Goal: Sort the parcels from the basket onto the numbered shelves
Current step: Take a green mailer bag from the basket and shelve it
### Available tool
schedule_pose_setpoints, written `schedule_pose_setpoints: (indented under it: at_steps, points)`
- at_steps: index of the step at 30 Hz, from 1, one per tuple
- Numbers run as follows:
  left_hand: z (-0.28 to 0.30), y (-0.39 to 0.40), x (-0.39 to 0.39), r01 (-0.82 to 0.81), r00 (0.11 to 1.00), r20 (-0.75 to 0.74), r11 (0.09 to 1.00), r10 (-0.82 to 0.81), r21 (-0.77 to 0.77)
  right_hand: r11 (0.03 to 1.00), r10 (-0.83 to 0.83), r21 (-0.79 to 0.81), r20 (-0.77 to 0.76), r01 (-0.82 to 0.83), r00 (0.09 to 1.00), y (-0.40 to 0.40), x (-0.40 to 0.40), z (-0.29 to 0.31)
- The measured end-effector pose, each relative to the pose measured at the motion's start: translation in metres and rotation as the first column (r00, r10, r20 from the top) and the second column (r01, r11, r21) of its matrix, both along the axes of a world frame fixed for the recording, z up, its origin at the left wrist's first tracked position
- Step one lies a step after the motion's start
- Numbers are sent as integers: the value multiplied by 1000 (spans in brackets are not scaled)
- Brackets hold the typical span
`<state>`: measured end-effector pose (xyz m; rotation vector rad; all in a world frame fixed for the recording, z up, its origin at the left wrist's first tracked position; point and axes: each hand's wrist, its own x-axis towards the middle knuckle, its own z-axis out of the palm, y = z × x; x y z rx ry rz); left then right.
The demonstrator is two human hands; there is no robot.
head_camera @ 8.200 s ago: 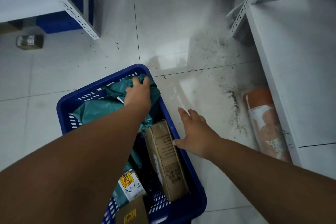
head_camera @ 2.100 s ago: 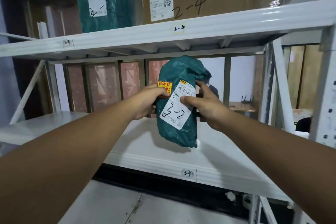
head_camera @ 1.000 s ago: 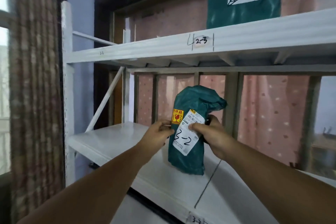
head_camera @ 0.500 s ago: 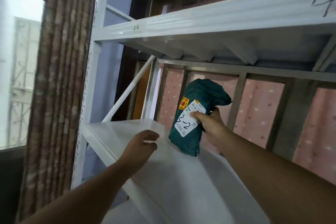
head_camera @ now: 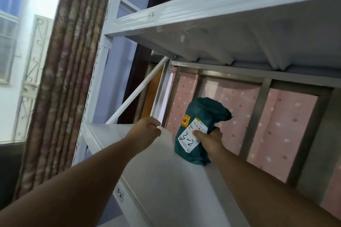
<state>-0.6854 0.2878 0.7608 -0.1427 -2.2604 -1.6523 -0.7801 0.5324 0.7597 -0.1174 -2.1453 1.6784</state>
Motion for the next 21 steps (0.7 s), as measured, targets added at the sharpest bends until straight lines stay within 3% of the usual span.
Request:
schedule_pose_setpoints:
  at_steps: [3,9,21]
  points:
    - [-12,-20,5,-56,998,30,998,56,-15,991,-68,117,19,65,997,-6,3,-3]
    - [-19,-53,10,-156,987,17,987,157,-36,969,-152,206,45,139,987,-8,3,-8]
    - [1,-78,49,-136,990,44,990,137,-25,960,-200,214,82,179,976,-14,41,7]
